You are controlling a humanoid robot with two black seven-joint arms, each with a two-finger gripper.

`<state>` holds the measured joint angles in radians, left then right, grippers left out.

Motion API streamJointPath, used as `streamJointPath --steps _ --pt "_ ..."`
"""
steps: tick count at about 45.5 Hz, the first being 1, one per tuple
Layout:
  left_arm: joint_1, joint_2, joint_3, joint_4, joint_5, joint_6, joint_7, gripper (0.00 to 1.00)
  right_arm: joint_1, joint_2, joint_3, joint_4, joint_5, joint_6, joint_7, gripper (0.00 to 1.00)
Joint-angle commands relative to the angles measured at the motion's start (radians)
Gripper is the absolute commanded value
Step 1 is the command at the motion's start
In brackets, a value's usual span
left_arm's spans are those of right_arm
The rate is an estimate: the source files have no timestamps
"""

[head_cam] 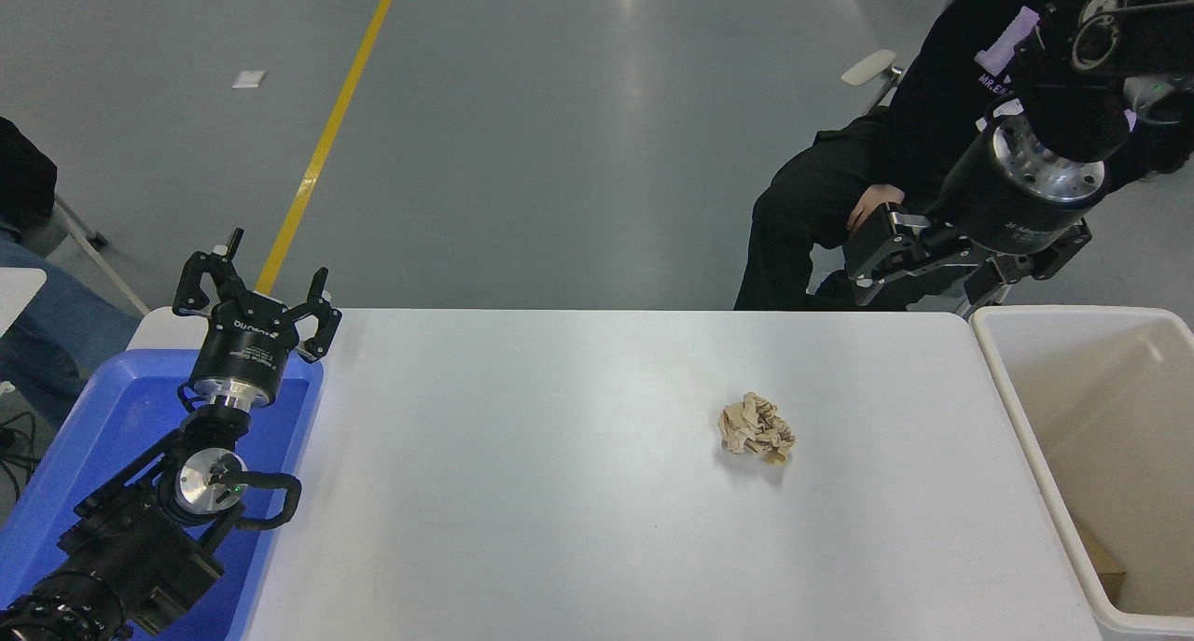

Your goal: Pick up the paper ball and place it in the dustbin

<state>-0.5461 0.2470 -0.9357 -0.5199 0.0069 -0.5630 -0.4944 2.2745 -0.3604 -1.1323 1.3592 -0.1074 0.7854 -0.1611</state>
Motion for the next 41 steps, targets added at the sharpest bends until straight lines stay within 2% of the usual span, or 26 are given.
streamJointPath --steps 1,41 --pt "0.0 0.002 0.002 0.0 0.013 0.0 0.003 0.98 0.002 -0.003 0.002 0.001 0.0 0.0 0.0 1.0" --pt "0.0 0.0 0.0 0.0 0.005 0.0 0.0 0.98 0.008 -0.003 0.003 0.0 0.0 0.0 0.0 1.0"
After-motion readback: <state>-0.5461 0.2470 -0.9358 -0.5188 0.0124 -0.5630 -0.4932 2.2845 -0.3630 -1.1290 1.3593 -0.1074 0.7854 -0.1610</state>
